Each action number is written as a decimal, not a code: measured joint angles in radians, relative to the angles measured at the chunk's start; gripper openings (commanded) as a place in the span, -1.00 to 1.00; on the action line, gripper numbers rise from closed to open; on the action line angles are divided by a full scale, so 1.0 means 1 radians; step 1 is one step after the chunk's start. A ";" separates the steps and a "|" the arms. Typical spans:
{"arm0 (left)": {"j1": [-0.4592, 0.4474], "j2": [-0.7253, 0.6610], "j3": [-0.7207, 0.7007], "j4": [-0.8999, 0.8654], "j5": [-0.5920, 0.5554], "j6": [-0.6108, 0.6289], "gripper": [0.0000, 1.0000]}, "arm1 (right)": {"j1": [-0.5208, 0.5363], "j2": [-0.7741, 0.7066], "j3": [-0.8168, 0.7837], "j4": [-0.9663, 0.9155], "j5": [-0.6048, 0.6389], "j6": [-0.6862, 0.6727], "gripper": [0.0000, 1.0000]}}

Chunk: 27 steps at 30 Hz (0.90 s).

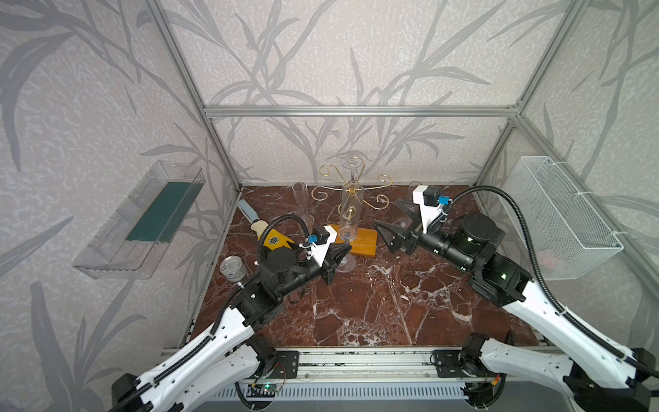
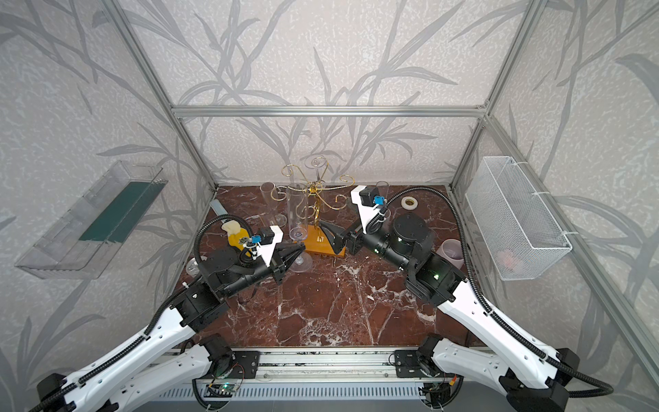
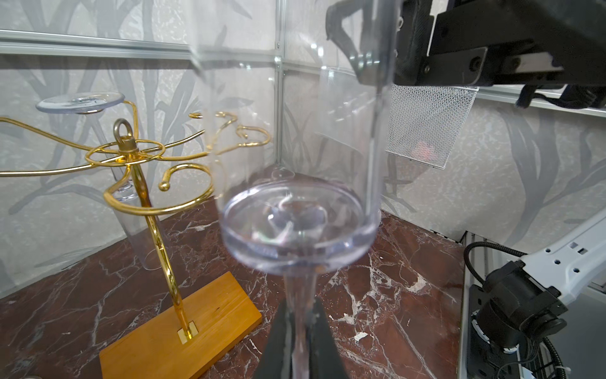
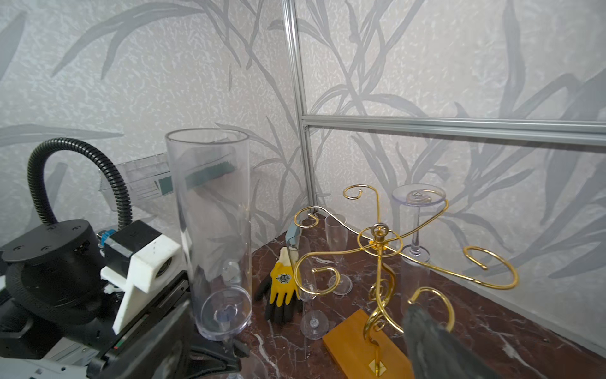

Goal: Take the wine glass off the wine glass rack
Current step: Pick up the wine glass from the wine glass rack.

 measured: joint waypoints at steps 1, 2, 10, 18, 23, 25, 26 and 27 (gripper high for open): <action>-0.013 0.007 -0.001 0.008 -0.010 0.005 -1.00 | 0.000 0.010 -0.001 0.012 -0.019 0.021 0.87; -0.024 0.016 -0.002 0.017 -0.020 0.007 -1.00 | -0.001 0.019 -0.001 0.024 -0.037 0.036 0.85; -0.097 0.073 -0.015 0.068 -0.070 0.013 -1.00 | -0.003 0.078 -0.001 0.082 -0.136 0.117 0.74; -0.151 0.106 -0.021 0.093 -0.102 0.014 -1.00 | -0.003 0.087 -0.001 0.109 -0.163 0.137 0.42; -0.171 0.116 -0.021 0.100 -0.114 0.021 -1.00 | -0.003 0.087 -0.001 0.118 -0.163 0.139 0.19; -0.177 0.118 -0.021 0.102 -0.118 0.024 -1.00 | -0.003 0.087 -0.001 0.122 -0.162 0.137 0.13; -0.179 0.118 -0.021 0.102 -0.121 0.025 -1.00 | -0.003 0.087 -0.001 0.126 -0.162 0.137 0.09; -0.180 0.118 -0.021 0.102 -0.123 0.028 -1.00 | -0.003 0.087 -0.001 0.128 -0.162 0.137 0.03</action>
